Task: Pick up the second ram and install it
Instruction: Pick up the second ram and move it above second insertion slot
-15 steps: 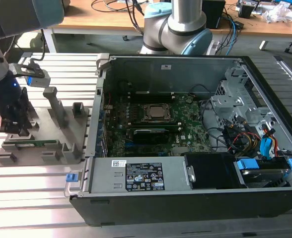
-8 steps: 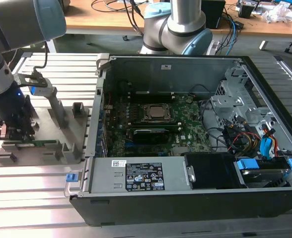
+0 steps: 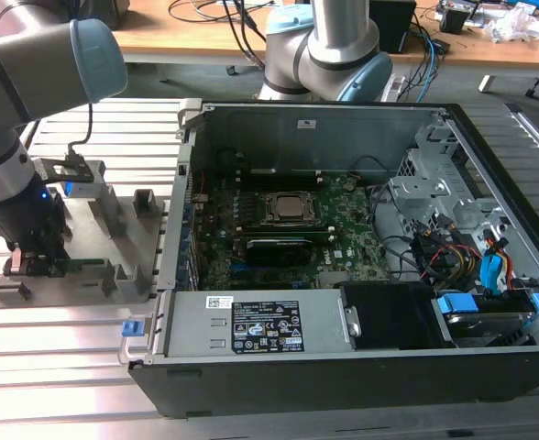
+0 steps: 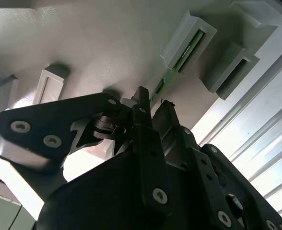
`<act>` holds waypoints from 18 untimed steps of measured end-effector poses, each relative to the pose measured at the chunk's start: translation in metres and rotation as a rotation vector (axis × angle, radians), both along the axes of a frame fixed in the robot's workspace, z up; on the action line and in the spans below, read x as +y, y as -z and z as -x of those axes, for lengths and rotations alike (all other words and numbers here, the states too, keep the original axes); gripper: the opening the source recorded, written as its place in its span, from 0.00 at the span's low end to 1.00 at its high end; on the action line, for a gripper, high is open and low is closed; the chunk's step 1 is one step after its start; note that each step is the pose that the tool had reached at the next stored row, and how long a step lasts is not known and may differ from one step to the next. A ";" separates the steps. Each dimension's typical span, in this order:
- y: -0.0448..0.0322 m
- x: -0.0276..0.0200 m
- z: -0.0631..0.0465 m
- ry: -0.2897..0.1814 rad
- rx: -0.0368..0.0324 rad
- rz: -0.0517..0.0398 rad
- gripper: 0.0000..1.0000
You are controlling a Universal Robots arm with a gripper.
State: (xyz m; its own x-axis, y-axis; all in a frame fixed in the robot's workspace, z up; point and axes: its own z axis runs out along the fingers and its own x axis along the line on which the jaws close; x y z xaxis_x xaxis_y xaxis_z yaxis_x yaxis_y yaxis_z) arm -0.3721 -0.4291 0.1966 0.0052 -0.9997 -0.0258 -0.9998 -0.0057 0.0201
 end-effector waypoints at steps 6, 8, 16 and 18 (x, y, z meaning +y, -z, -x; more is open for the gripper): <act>0.0001 0.0000 0.000 0.000 -0.0001 -0.0017 0.14; 0.0000 0.0000 0.000 0.000 -0.0001 -0.0022 0.14; 0.0001 0.0000 0.000 0.000 -0.0001 -0.0058 0.14; 0.0000 0.0000 0.000 0.000 0.0000 -0.0063 0.14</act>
State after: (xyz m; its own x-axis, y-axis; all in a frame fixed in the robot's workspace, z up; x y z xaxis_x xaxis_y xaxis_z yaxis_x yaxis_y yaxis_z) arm -0.3721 -0.4291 0.1966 0.0052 -0.9995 -0.0321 -0.9998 -0.0059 0.0200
